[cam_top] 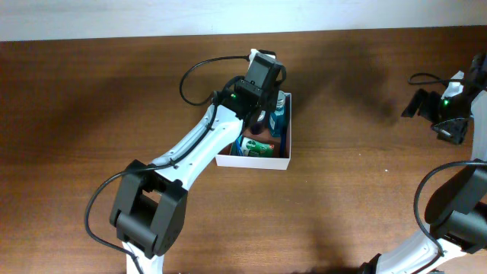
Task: Pack container
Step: 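Carry the soap pump bottle right over the box, then lower the pump bottle into the box beside the mouthwash and release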
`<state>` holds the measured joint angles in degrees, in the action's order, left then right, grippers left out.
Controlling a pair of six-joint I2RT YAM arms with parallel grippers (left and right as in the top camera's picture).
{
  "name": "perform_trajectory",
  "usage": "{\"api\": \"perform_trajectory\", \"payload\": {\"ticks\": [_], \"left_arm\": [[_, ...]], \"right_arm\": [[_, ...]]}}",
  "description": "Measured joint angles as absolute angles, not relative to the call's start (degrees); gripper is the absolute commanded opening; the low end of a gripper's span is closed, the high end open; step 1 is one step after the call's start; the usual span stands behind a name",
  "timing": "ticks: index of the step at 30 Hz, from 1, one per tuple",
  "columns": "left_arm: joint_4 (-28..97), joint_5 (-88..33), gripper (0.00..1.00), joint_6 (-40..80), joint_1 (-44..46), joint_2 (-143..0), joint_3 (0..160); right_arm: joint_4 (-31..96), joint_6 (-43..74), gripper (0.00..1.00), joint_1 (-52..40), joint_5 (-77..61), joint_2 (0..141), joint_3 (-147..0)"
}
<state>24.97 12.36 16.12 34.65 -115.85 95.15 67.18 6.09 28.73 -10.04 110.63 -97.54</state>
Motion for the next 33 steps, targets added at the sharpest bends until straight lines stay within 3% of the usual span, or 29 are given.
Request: {"api": "perform_trajectory", "payload": {"ticks": [8,16,23,25,33], "left_arm": [[23.83,13.52,0.67,15.86,34.65,-115.85,95.26],[23.75,17.04,0.69,14.72,34.35,-115.07,95.37],[23.75,20.01,0.87,13.58,32.32,-114.04,95.57],[23.77,20.47,0.99,12.56,31.64,-113.25,95.57],[23.99,21.32,0.99,6.83,31.07,-100.64,96.49]], "right_arm": [[67.18,6.07,0.99,28.73,-10.04,110.63,-97.54],[67.18,6.09,0.99,28.73,-10.04,110.63,-97.54],[67.18,6.04,0.99,28.73,-10.04,110.63,-97.54],[67.18,6.04,0.99,28.73,-10.04,110.63,-97.54],[67.2,6.07,0.99,28.73,-10.04,110.63,-97.54]]}}
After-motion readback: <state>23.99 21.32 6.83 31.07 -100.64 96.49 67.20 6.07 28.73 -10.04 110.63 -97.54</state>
